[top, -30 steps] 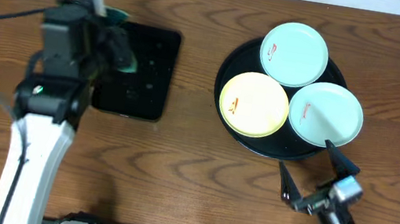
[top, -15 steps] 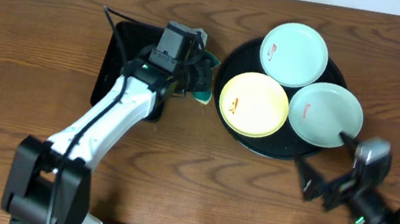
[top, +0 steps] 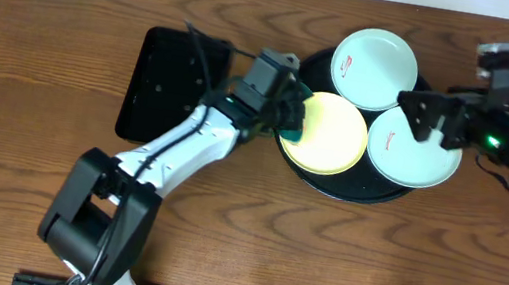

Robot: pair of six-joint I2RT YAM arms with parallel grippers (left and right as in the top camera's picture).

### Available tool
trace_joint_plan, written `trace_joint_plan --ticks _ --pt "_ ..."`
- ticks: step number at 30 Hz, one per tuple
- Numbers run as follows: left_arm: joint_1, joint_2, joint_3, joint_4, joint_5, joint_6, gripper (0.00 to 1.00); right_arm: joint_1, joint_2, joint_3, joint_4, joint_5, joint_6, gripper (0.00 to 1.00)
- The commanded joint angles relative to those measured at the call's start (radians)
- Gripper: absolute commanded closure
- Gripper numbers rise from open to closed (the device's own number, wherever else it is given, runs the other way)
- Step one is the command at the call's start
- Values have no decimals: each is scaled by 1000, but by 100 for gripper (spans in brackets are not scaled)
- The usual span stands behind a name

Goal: Clean dirty plates on tray and stack at the side
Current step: 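Reach the right gripper to the yellow plate rim and grip it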

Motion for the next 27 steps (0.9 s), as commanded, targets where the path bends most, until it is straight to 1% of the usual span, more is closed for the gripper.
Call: trace_joint_plan --ticks 1,6,8,9,10,11,12,13,14,15,18,20,22,27 --pt "-31 61 -3 44 -80 -93 92 53 76 19 -29 309 168 1" --pt "-92 153 -3 167 -86 -93 92 100 177 21 -34 335 191 1" --pt "-102 193 -3 197 -90 -93 92 115 203 21 -27 293 190 1" --pt "-102 204 -3 201 -89 -93 90 119 208 21 -27 256 191 5" --pt "-101 213 -3 200 -89 -93 86 119 208 21 -23 228 191 14" --pt "-99 218 -3 200 -89 -92 78 119 208 20 -17 211 199 21" --pt "-97 218 -3 201 -89 -80 67 120 208 20 5 175 204 19" --pt "-95 218 -3 208 -89 -64 61 124 208 20 16 159 196 9" --pt "-95 214 -2 213 -88 -45 58 132 208 20 23 177 198 1" --pt "-94 211 1 215 -88 -26 52 142 208 20 21 206 201 1" --pt "-92 180 7 194 -89 33 51 180 215 20 -6 316 202 1" --pt "-87 143 7 172 -89 44 50 212 227 20 -24 391 211 1" --pt "-72 91 7 145 -90 48 46 233 246 20 -32 454 247 1" --pt "-10 -29 6 51 -82 47 37 237 315 20 -14 455 262 2"
